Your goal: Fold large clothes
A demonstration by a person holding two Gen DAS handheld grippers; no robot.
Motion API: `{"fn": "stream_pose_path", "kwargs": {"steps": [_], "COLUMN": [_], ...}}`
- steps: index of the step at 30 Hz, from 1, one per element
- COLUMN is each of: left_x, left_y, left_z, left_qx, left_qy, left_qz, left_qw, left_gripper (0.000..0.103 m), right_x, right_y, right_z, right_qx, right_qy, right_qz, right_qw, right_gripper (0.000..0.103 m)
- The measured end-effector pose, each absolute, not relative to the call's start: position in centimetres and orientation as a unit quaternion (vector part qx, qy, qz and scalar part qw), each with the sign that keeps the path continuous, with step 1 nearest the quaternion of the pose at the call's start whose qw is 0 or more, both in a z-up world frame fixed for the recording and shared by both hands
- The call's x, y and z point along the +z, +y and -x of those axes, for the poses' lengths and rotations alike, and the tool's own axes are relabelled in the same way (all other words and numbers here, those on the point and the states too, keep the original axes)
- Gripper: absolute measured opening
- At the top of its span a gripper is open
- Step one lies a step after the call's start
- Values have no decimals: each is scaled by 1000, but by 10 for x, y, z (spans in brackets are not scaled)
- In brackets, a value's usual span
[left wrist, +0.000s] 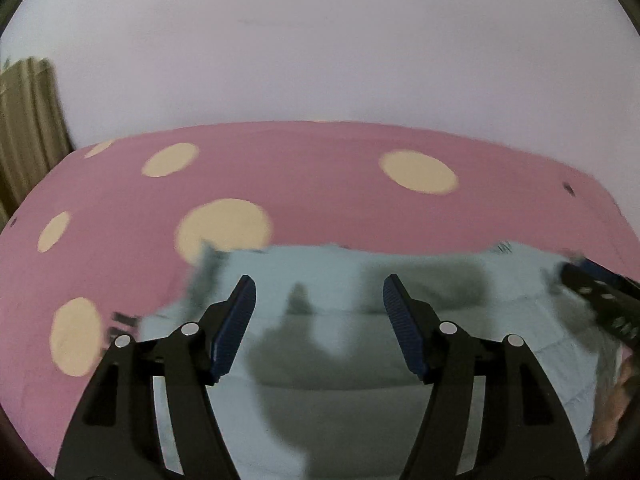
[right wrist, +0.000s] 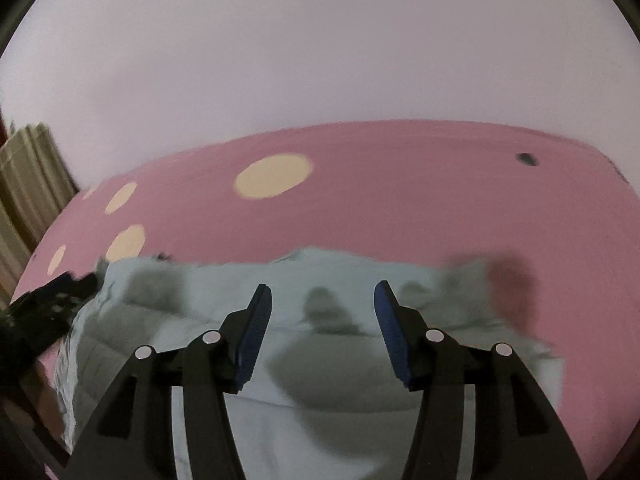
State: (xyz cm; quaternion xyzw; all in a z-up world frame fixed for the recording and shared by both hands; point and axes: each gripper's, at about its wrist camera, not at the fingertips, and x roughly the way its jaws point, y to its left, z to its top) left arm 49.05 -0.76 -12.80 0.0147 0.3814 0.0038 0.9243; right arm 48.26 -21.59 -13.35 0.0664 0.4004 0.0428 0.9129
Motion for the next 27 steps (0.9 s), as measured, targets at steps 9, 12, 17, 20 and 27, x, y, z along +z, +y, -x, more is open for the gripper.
{"fn": "stream_pose_path", "kwargs": {"steps": [9, 12, 17, 20, 27], "left_x": [-184, -191, -200, -202, -202], "left_y": [-28, -28, -27, -27, -25], "left_z": [-508, -508, -513, -513, -516], "left_qx": [13, 19, 20, 21, 19], "left_qy": [418, 415, 417, 419, 423], "left_qz": [-21, -21, -19, -21, -19], "left_qw": [908, 909, 909, 907, 906], "left_gripper": [74, 75, 76, 76, 77], "right_x": [-180, -189, -196, -198, -196], "right_y": [-193, -190, -187, -187, -184], "right_z": [-499, -499, -500, -503, -506], "right_qx": [28, 20, 12, 11, 6], "right_qy": [430, 426, 416, 415, 415], "right_qz": [-43, -33, -27, -26, -19], "right_qw": [901, 904, 909, 910, 910], "right_gripper": [55, 56, 56, 56, 56]}}
